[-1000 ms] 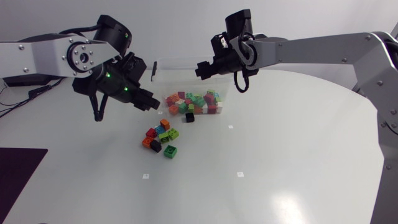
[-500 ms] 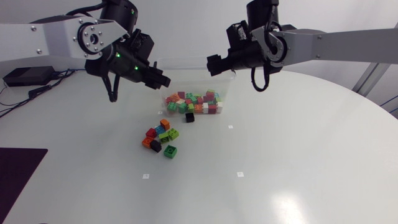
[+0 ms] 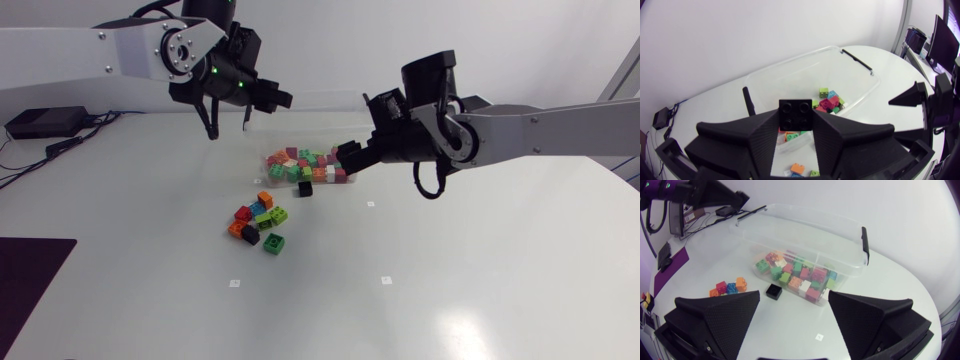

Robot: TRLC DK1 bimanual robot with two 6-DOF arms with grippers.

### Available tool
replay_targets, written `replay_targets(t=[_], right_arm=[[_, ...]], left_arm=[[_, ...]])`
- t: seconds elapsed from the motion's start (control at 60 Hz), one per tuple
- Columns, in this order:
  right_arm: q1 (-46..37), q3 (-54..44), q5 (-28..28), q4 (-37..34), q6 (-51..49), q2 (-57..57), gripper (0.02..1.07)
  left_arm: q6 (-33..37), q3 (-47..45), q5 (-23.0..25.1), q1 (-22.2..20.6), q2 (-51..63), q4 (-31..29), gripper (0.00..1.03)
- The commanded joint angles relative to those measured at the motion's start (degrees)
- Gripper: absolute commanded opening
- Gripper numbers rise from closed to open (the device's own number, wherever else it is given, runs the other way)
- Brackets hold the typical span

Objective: Place the duplo bricks in the container

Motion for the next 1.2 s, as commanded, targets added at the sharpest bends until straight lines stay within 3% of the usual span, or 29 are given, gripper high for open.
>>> replay_targets(t=[0.0, 0.417, 0.5, 0.617, 0.933, 1.1, 1.183], right_arm=[[1.13, -2.09, 0.06, 1.47, 0.65, -0.42, 1.01], [7.37, -1.91, 5.07, 4.90, 1.00, 8.45, 1.01], [7.81, -1.30, 5.42, 4.98, 1.44, 9.95, 1.01], [8.69, 0.11, 7.09, 5.07, 3.28, 11.44, 1.01], [10.09, 5.47, 8.50, 3.14, 5.66, 17.24, 1.02], [10.36, 9.34, 9.82, 1.47, 5.83, 19.97, 1.01], [10.79, 10.30, 10.69, 1.38, 5.57, 21.20, 0.95]], left_arm=[[-1.86, 2.56, 0.13, -0.57, 2.74, 2.09, 0.29], [-4.14, 10.38, 0.13, -0.21, 12.58, 5.52, 0.31], [-4.14, 11.61, 0.13, 0.05, 14.17, 5.61, 0.40], [-4.14, 12.49, 0.13, 0.31, 14.96, 6.66, 0.43], [-4.14, 15.39, 0.04, 0.67, 17.94, 7.36, 0.98], [-3.97, 12.84, 0.04, 0.67, 15.66, 7.36, 0.98], [-3.35, 9.50, 0.04, 0.67, 12.50, 7.36, 0.98]])
